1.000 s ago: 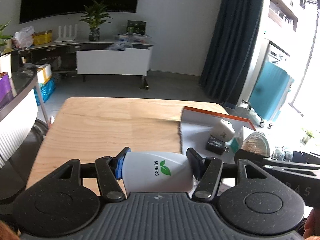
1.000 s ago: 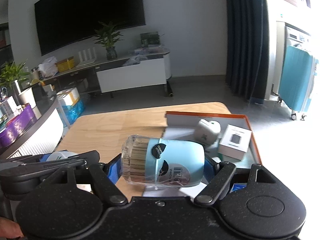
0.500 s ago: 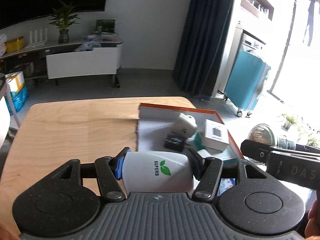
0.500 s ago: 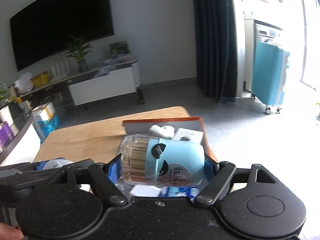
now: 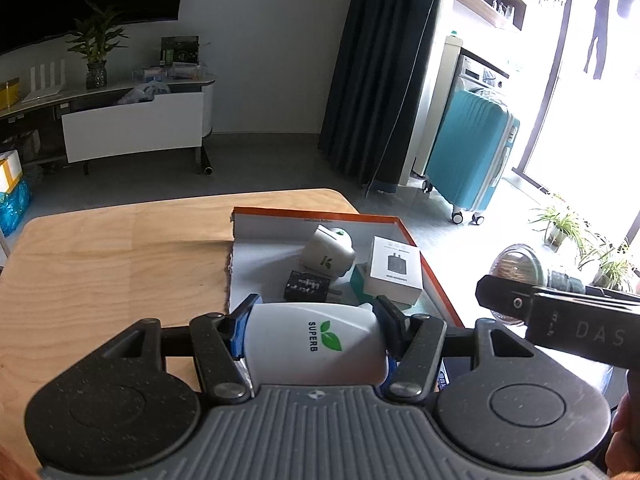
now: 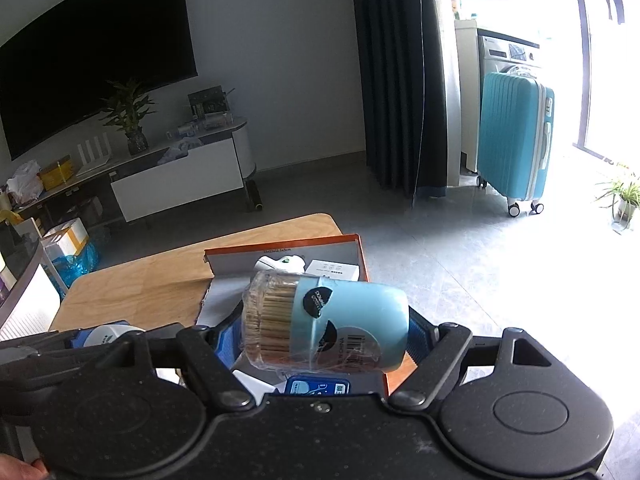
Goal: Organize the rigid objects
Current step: 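Carry the SUPERB plug and toothpick jar with both tools over the tray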
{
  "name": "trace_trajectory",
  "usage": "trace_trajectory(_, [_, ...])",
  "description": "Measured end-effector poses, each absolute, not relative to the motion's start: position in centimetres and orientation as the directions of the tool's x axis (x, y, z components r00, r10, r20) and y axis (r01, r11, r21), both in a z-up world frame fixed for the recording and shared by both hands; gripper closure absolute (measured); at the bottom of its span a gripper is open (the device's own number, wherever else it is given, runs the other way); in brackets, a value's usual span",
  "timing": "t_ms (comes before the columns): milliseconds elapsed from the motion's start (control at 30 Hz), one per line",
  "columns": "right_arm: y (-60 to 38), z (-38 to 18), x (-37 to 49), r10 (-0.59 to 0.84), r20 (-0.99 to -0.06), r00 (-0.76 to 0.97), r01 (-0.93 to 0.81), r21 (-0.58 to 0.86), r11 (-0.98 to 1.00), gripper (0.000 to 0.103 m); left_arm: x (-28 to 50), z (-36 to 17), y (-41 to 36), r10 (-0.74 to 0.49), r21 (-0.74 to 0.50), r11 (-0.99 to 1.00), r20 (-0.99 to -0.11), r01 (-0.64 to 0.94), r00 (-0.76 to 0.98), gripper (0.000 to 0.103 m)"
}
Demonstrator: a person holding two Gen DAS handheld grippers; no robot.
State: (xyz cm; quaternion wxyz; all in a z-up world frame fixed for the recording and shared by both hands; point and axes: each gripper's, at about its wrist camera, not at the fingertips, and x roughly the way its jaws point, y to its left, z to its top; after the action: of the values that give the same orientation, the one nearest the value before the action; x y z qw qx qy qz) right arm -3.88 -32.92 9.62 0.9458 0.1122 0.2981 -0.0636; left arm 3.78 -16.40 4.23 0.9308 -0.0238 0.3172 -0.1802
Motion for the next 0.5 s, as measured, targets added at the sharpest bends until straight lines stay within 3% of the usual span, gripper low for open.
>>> trace_trajectory(500, [-33.6,8.9,-2.4,-0.034,-0.599,0.800,0.177,0.182,0.967,0.010,4.8,3.6,-17.3,-0.347,-0.158,0.934,-0.600,0.319,0.721,0.042])
